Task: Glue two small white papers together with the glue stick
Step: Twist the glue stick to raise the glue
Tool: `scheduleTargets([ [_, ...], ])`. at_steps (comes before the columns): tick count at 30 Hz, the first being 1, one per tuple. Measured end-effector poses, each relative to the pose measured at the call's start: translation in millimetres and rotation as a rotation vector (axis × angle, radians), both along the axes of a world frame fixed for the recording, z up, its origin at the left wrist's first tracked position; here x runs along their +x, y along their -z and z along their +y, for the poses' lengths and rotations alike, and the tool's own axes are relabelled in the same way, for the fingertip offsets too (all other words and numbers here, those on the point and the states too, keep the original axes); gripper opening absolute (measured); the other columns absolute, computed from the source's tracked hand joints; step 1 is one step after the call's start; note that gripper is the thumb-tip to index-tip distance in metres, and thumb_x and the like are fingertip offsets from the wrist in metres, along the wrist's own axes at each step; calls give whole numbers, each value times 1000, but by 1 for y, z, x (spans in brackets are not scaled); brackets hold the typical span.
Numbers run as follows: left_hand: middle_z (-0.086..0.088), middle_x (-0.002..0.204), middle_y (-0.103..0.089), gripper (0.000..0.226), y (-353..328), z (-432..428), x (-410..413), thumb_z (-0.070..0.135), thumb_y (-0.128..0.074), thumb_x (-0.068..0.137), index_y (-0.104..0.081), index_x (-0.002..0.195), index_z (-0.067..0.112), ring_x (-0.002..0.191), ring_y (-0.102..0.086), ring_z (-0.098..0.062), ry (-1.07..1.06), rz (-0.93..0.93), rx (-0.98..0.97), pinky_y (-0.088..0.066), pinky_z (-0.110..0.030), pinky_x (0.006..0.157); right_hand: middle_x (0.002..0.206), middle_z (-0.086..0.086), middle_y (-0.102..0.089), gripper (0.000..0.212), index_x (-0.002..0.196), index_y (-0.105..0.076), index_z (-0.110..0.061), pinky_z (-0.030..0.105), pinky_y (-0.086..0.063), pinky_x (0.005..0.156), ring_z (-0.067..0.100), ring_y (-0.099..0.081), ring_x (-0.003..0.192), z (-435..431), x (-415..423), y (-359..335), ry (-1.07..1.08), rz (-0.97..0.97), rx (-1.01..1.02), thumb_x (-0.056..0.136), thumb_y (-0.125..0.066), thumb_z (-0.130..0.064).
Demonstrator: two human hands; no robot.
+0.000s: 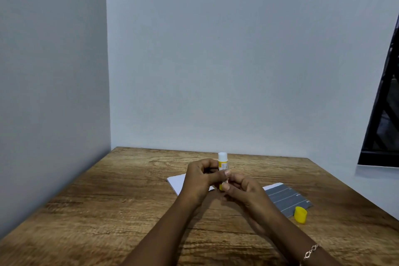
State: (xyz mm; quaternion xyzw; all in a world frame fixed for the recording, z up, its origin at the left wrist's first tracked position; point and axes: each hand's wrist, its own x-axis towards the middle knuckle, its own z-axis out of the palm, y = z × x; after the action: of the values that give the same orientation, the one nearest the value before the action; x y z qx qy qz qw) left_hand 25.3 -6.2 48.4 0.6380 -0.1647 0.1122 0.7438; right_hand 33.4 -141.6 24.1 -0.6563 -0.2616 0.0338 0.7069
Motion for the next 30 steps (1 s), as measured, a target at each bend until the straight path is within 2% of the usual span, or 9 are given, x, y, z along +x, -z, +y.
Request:
scheduleTargets([
  [3, -4, 54, -53, 24, 1, -3, 0, -7, -72, 70, -54, 63, 7, 47, -53, -9, -35, 38, -23, -45, -17, 47, 89, 15, -57, 47, 97, -66, -8, 30, -45, 68, 21, -51, 82, 8, 1, 4, 103, -44, 10, 56, -77, -29],
  [7, -5, 57, -54, 22, 2, -6, 0, -4, -74, 69, -55, 64, 7, 47, -55, -8, -19, 38, -12, -46, -18, 49, 79, 14, -51, 36, 81, -68, -11, 37, -42, 69, 22, -46, 76, 10, 1, 4, 205, -75, 32, 50, -79, -25],
  [13, -14, 74, -65, 4, 3, -1, 2, 6, -66, 80, -69, 82, 3, 67, -61, -19, 67, 18, 5, -50, -26, 61, 70, 12, -66, 38, 98, -67, 0, 23, -54, 58, 17, -64, 66, -2, 2, -5, -2, -1, 106, 63, -73, -15],
  [16, -12, 69, -59, 2, 2, -2, -1, 5, -66, 80, -66, 79, 3, 56, -57, -12, 70, 21, -14, -47, -20, 50, 76, 13, -72, 36, 96, -69, -3, 24, -56, 62, 18, -68, 72, -4, 0, -6, -100, 46, 151, 64, -72, -18],
  [18, -11, 66, -52, 15, 2, -4, -1, 5, -73, 72, -60, 78, 0, 49, -53, -8, 39, 26, -19, -44, -17, 47, 83, 10, -73, 29, 97, -70, -7, 24, -55, 64, 17, -68, 78, -2, -1, -4, -70, 22, 127, 69, -70, -13],
  [21, -11, 65, -49, 24, 3, -5, 2, 12, -74, 57, -55, 70, 5, 54, -51, -14, -9, 30, -36, -46, -21, 52, 92, 4, -74, 38, 103, -65, -6, 22, -52, 65, 12, -66, 85, 6, -5, -3, 5, -56, 51, 65, -70, 1],
  [25, -17, 72, -56, 24, 5, -6, 2, 14, -74, 60, -61, 75, 2, 62, -57, -20, 21, 14, -22, -48, -27, 60, 77, 0, -72, 36, 95, -66, -5, 19, -51, 59, 9, -65, 74, 5, -4, -5, 86, -110, 31, 65, -68, 15],
  [28, -12, 71, -63, 8, 3, -2, 3, 5, -72, 72, -66, 78, 5, 62, -61, -16, 91, 10, -7, -51, -26, 62, 75, 6, -73, 37, 90, -71, -10, 21, -54, 59, 13, -68, 71, -1, -2, -7, 42, -88, 71, 55, -82, -2],
  [30, -8, 70, -65, 4, 1, 1, 3, 3, -66, 79, -67, 81, 5, 62, -61, -14, 139, 10, 3, -51, -24, 61, 75, 11, -73, 56, 92, -71, -8, 23, -56, 59, 18, -69, 69, -5, 2, -6, -22, -12, 109, 42, -89, -23],
])
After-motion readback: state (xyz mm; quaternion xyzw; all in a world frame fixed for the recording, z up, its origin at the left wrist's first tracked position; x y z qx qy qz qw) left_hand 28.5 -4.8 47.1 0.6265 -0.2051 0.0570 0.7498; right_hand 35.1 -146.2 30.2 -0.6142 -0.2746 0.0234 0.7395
